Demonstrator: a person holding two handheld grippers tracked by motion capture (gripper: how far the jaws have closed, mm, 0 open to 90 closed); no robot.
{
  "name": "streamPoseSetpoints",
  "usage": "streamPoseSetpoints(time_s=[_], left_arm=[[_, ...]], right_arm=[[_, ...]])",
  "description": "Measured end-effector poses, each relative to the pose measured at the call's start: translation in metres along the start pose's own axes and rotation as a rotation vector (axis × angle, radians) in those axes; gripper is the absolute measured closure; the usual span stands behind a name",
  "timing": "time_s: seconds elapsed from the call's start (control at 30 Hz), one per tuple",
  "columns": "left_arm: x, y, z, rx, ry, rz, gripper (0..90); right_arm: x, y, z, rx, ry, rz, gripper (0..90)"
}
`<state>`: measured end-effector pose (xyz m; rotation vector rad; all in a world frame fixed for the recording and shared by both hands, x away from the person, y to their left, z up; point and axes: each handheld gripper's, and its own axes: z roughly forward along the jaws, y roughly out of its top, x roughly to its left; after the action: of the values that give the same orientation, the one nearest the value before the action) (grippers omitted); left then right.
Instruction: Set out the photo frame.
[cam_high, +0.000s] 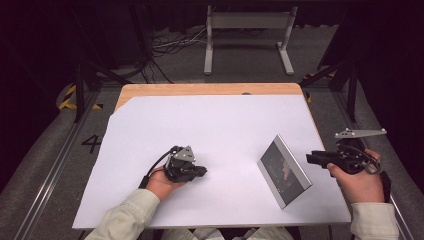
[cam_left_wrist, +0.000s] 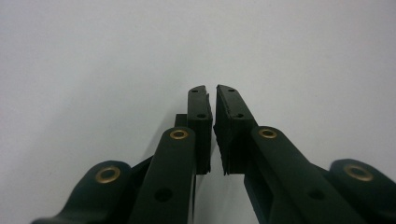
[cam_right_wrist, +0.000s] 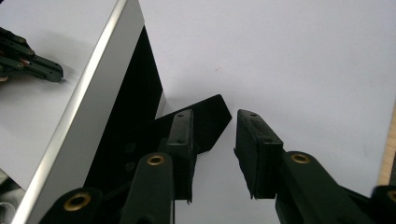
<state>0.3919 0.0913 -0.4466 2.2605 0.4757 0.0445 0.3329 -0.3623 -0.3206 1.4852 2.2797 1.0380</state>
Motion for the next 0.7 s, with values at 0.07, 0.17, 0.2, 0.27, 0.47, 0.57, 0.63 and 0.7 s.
streamPoseSetpoints(time_s=[0.07, 0.17, 0.2, 0.27, 0.47, 0.57, 0.63, 0.7], left_arm=[[-0.001, 0.0, 0.0, -0.007, 0.007, 0.01, 84.4], [-0.001, -0.001, 0.0, -0.019, 0.013, 0.012, 83.9], [0.0, -0.001, 0.0, -0.026, 0.009, 0.013, 83.9], [0.0, -0.002, 0.001, -0.031, 0.008, 0.009, 83.8], [-0.002, -0.002, 0.002, -0.037, 0.004, 0.024, 83.5], [-0.002, -0.002, 0.001, -0.045, 0.0, 0.019, 82.9], [-0.002, -0.002, 0.001, -0.052, -0.005, 0.019, 82.5], [-0.002, -0.002, 0.001, -0.052, -0.003, 0.023, 82.4]], right_arm=[[0.0, 0.005, 0.0, 0.021, -0.004, 0.003, 67.7], [0.0, 0.009, 0.001, 0.043, -0.003, 0.01, 68.0], [0.0, 0.01, 0.001, 0.05, -0.004, 0.015, 68.0], [-0.001, 0.012, 0.001, 0.062, -0.011, 0.023, 68.0], [0.001, 0.021, -0.004, 0.098, -0.03, 0.029, 67.9], [0.004, 0.028, -0.009, 0.112, -0.039, 0.028, 67.5], [0.006, 0.032, -0.011, 0.118, -0.048, 0.024, 66.7], [0.007, 0.034, -0.013, 0.123, -0.054, 0.02, 65.9]])
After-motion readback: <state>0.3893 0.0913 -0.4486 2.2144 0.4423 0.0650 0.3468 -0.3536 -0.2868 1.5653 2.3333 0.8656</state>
